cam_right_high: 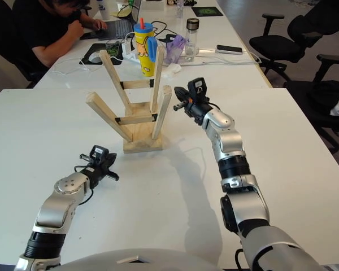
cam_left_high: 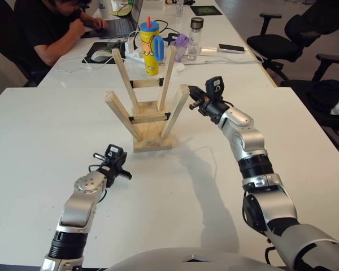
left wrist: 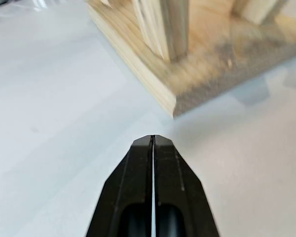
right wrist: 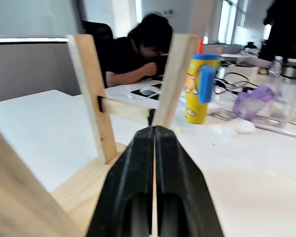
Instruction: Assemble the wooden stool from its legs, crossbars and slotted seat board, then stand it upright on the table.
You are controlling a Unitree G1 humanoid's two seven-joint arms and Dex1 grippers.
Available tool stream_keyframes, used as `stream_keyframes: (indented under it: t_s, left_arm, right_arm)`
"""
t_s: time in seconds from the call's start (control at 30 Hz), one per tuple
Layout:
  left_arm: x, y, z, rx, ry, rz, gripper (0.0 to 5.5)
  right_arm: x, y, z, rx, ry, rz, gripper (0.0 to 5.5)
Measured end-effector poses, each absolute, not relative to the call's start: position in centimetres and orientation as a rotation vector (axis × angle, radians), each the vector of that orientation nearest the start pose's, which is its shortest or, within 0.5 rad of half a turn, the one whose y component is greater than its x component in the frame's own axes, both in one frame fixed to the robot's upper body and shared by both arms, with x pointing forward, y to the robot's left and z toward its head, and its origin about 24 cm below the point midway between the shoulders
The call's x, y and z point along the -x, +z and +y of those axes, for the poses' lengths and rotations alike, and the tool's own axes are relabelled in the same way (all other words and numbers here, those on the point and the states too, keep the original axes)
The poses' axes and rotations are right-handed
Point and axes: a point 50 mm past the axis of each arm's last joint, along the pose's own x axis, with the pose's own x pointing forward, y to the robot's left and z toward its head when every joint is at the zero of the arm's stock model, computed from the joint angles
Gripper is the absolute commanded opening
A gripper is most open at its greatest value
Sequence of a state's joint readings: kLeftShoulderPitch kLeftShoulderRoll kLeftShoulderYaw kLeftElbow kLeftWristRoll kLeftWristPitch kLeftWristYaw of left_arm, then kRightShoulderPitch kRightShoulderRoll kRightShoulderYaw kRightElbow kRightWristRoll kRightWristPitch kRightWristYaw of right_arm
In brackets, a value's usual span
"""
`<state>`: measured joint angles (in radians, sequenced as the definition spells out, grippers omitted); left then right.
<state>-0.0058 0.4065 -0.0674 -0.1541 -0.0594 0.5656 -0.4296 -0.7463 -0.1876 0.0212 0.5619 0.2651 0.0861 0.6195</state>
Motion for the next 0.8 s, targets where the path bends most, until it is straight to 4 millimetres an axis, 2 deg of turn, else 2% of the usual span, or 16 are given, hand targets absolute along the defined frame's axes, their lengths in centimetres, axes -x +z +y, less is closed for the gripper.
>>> stream_keyframes:
  t_s: [0.1, 0.2, 0.4, 0.5, 0.6, 0.73, 0.8]
  left_arm:
    - [-25.2, 4.0, 20.1, -0.293, -0.483, 0.504, 0.05]
    - [-25.9, 3.9, 20.4, -0.301, -0.498, 0.526, 0.05]
    - [-26.4, 3.7, 20.0, -0.281, -0.485, 0.521, 0.05]
    - [-26.9, 3.5, 19.6, -0.273, -0.463, 0.507, 0.05]
    - [-27.0, 3.3, 18.3, -0.249, -0.463, 0.486, 0.05]
    - [-26.8, 3.1, 17.2, -0.232, -0.442, 0.465, 0.05]
    - [-26.5, 3.0, 17.0, -0.231, -0.418, 0.459, 0.05]
  right_arm:
    - [-36.2, 12.6, -10.1, -0.014, 0.952, -0.062, 0.0]
    - [-35.1, 12.7, -8.9, 0.006, 1.145, -0.076, 0.0]
    - [-32.6, 12.3, -6.2, 0.004, 1.305, -0.095, 0.0]
    - [-31.7, 11.7, -4.9, 0.011, 1.287, -0.087, 0.0]
    - [-30.6, 10.4, -4.5, 0.005, 1.148, -0.065, 0.0]
    - [-28.0, 7.6, -6.5, -0.074, 0.927, 0.035, 0.0]
    - [-26.0, 6.9, -7.9, -0.123, 0.878, 0.085, 0.0]
